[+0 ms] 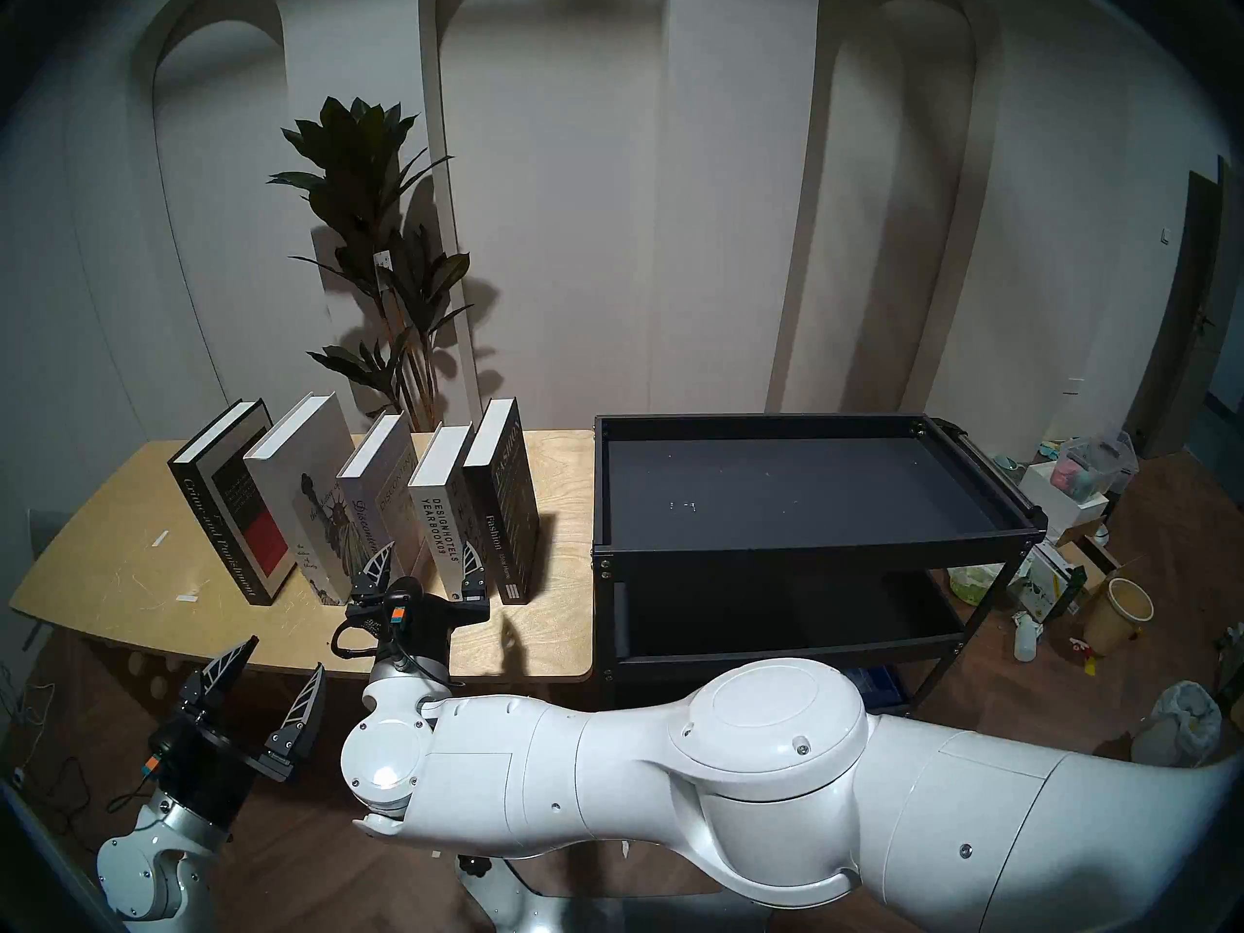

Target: Move the books from the display table onto the shelf, standing them upright with spines facing out and tallest at one end

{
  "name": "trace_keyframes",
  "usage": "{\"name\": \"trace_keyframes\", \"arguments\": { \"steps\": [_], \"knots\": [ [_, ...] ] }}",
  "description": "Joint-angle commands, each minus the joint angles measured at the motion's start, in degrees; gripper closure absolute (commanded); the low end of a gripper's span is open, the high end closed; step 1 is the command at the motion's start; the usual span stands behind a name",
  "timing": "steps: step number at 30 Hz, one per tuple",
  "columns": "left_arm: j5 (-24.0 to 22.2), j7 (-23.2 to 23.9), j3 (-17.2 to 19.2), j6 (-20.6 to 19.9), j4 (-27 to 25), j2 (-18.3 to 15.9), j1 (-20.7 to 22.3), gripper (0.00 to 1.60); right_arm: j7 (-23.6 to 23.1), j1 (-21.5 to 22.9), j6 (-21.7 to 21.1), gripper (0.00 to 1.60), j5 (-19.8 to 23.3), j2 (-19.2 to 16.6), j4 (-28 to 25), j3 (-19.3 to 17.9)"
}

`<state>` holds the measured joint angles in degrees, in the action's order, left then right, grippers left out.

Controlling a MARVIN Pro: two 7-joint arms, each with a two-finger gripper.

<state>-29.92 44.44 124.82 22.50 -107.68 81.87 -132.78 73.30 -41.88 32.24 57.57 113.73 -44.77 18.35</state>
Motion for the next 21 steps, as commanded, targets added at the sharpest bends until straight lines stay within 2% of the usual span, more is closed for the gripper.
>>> {"name": "trace_keyframes", "arguments": {
  "steps": [1, 7, 21],
  "knots": [
    [0.06, -0.05, 0.17, 0.07, -1.11, -0.05, -0.01, 0.00, 5.79, 1.17, 1.58, 0.00, 0.46, 1.27, 1.46, -1.32],
    [0.11, -0.05, 0.08, 0.07, -1.19, 0.02, -0.02, 0.00, 5.35, 1.07, 1.95, 0.00, -0.40, 1.27, 2.05, -3.33],
    [0.08, -0.01, 0.17, 0.07, -1.15, 0.04, -0.03, 0.00, 1.98, 1.39, 1.32, 0.00, -0.70, 1.27, 2.40, -5.01]
  ]
}}
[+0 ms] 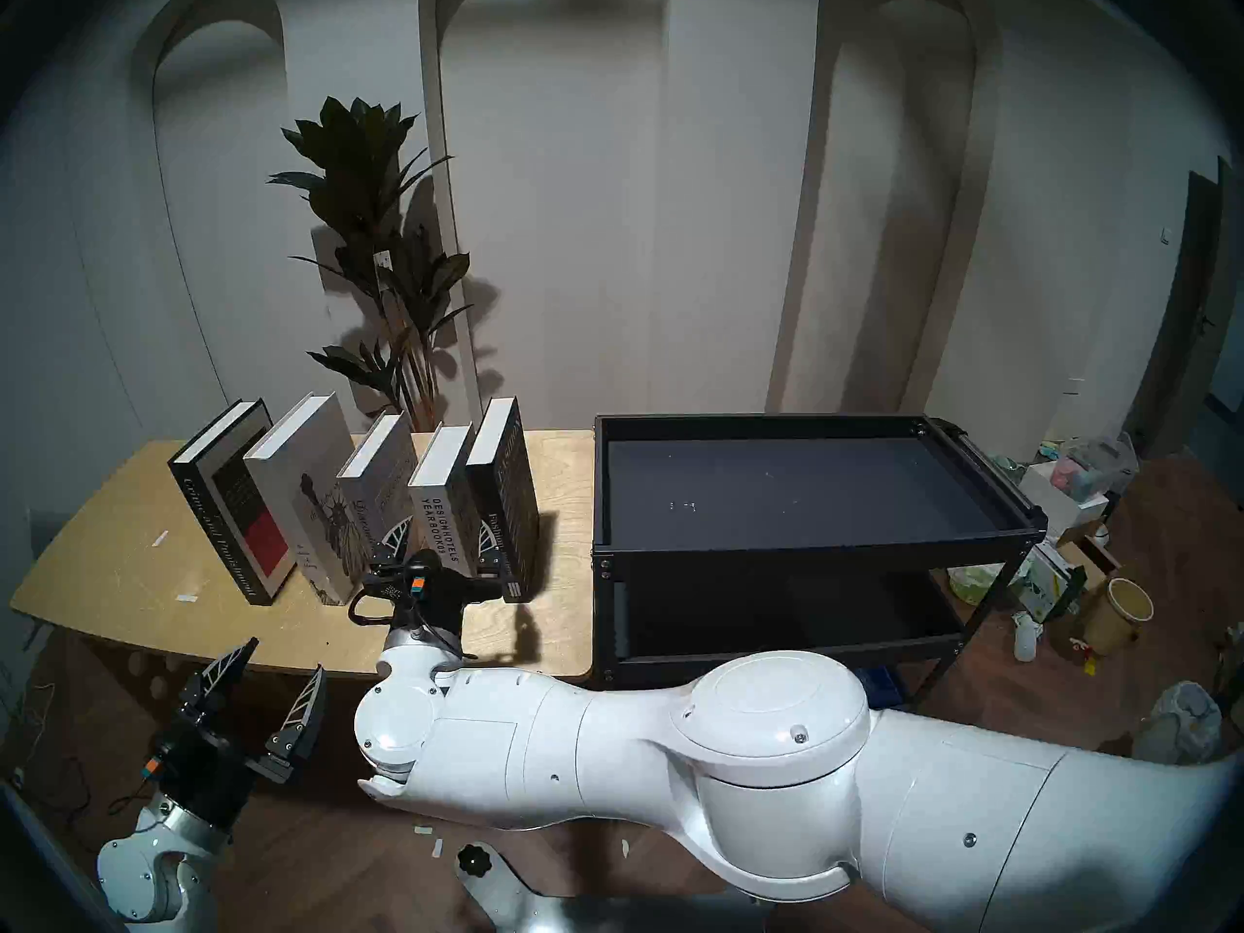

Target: Move the books from the display table onto the shelf, standing them upright with spines facing out and tallest at one end

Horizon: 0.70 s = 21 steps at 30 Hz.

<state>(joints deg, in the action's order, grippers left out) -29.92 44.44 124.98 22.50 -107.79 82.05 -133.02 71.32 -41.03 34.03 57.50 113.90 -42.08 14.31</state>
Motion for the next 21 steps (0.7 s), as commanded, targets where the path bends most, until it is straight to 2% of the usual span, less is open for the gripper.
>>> {"name": "trace_keyframes", "arguments": {
  "steps": [1, 21],
  "knots": [
    [0.08, -0.01, 0.00, 0.07, -1.05, -0.14, 0.21, 0.00, 3.80, 0.56, -0.52, 0.00, -0.59, 1.10, -0.23, -1.04],
    [0.04, 0.09, -0.04, 0.11, -0.86, -0.15, 0.32, 0.00, 0.06, 0.55, -3.72, 0.00, 0.15, 1.10, 0.83, -2.31]
  ]
}}
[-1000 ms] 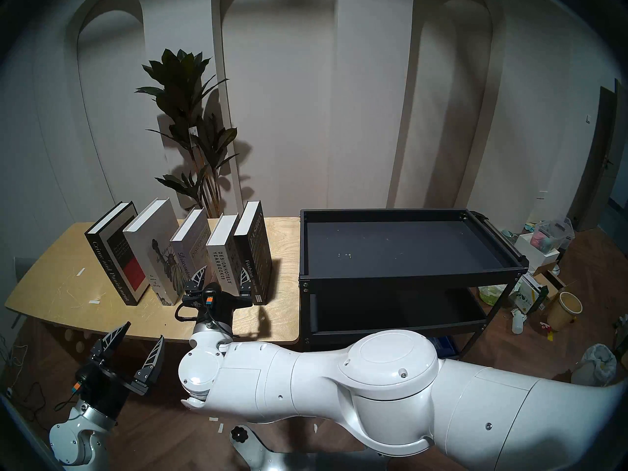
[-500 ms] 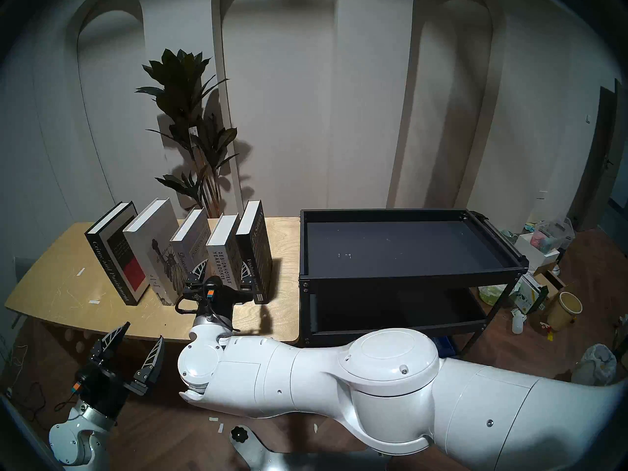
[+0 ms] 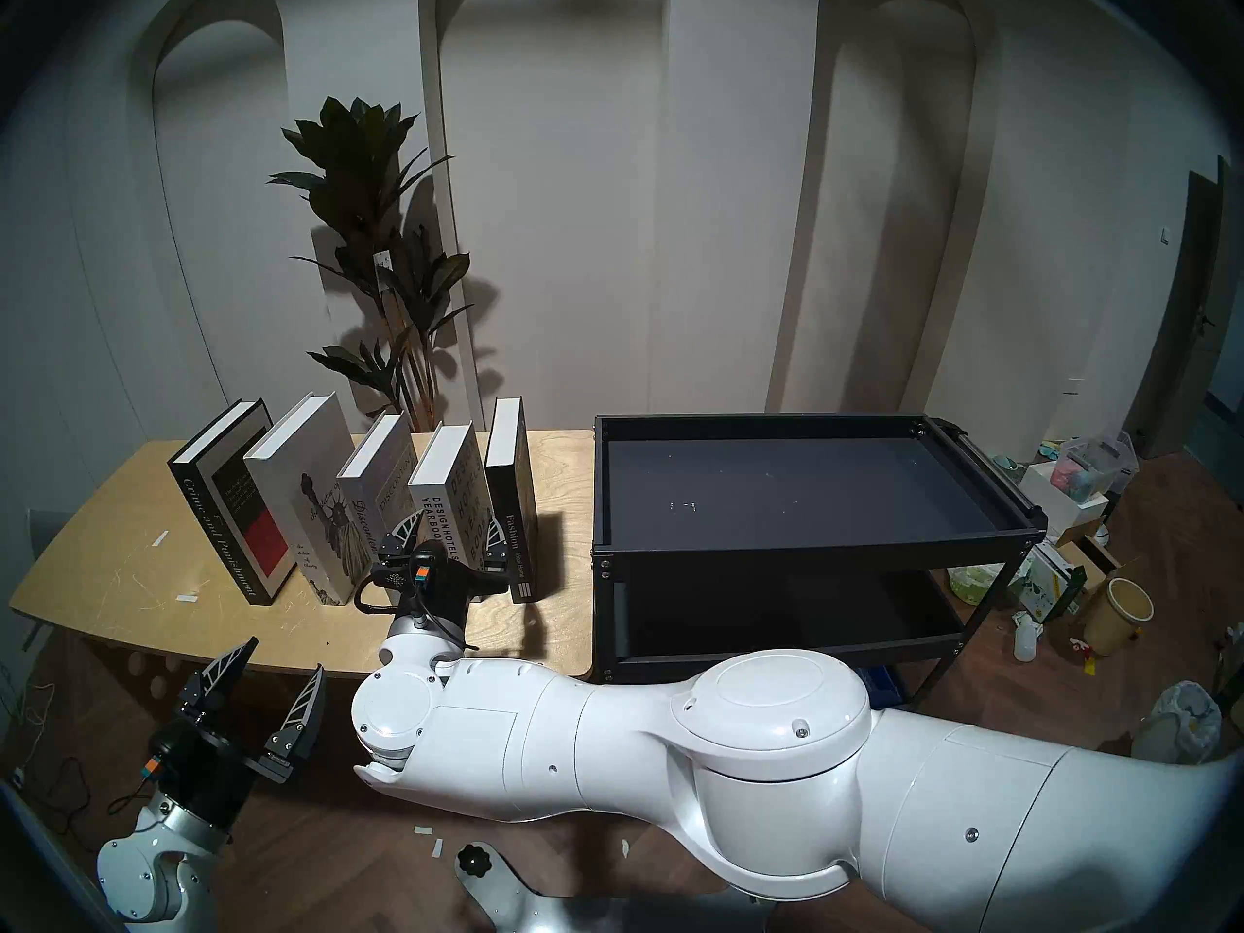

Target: Move the books from the display table onto the shelf, standing them upright with spines facing out and tallest at one end

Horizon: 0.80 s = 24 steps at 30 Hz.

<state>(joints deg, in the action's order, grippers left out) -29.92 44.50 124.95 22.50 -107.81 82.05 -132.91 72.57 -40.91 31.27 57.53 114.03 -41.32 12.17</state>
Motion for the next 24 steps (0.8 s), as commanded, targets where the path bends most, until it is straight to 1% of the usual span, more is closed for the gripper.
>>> {"name": "trace_keyframes", "arguments": {
  "steps": [1, 15, 24],
  "knots": [
    [0.04, 0.04, -0.01, 0.11, -0.84, -0.15, 0.21, 0.00, -1.19, 0.43, -0.96, 0.00, 0.13, 0.97, 0.07, -0.17],
    [0.01, 0.15, 0.01, 0.11, -0.57, -0.12, 0.42, 0.00, -5.41, 0.45, -3.82, 0.00, -0.01, 0.97, 0.01, -0.99],
    [0.01, 0.25, 0.03, 0.11, -0.47, -0.09, 0.53, 0.00, -7.98, 1.42, -5.68, 0.00, -0.05, 0.97, 0.28, -2.21]
  ]
}}
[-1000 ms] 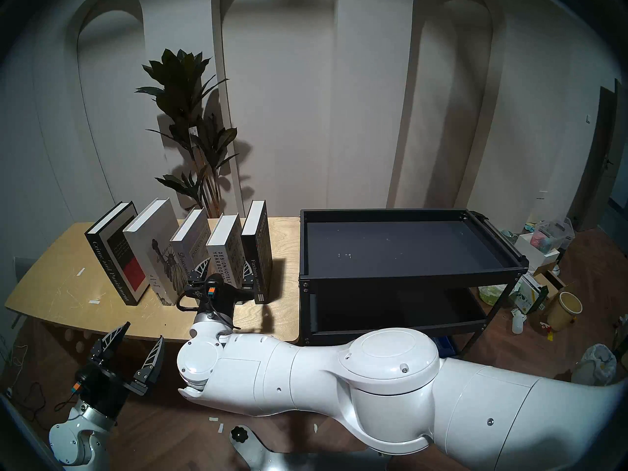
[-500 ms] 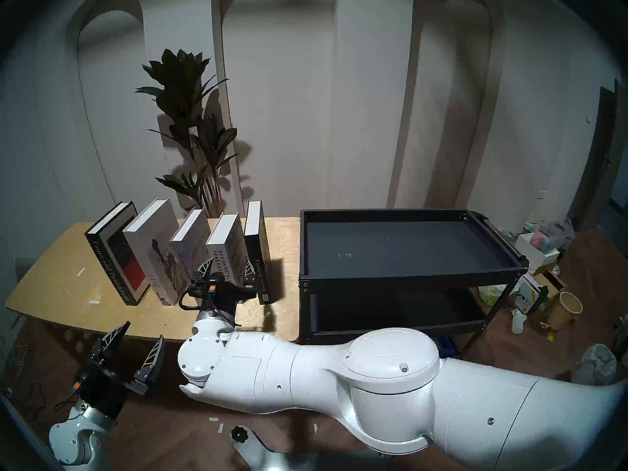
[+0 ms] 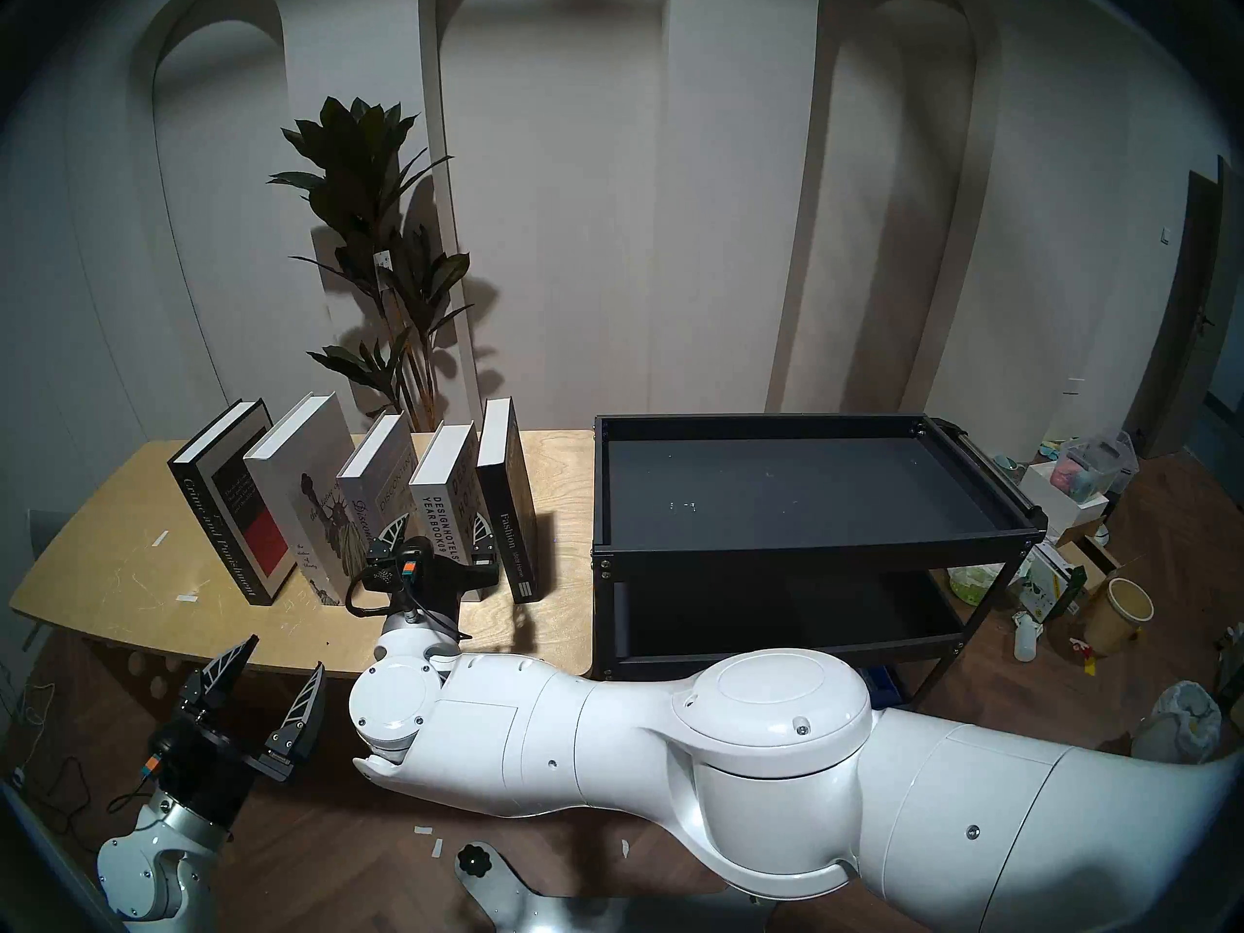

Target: Move the books from the display table onto the shelf, standing them upright with spines facing out and tallest at one end

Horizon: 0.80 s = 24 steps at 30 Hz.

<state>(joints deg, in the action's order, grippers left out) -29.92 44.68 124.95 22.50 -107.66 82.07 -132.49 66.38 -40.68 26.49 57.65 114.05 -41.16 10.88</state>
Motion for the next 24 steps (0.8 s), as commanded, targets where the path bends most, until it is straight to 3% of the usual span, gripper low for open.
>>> {"name": "trace_keyframes", "arguments": {
  "steps": [1, 24],
  "knots": [
    [0.01, 0.06, 0.03, 0.11, -0.63, -0.11, 0.12, 0.00, -1.79, 1.19, -0.91, 0.00, -0.17, 0.95, 0.12, -0.92],
    [0.00, 0.23, 0.06, 0.11, -0.42, -0.07, 0.33, 0.00, -6.46, 2.85, -4.69, 0.00, -0.20, 0.95, 1.44, -3.30]
  ]
}}
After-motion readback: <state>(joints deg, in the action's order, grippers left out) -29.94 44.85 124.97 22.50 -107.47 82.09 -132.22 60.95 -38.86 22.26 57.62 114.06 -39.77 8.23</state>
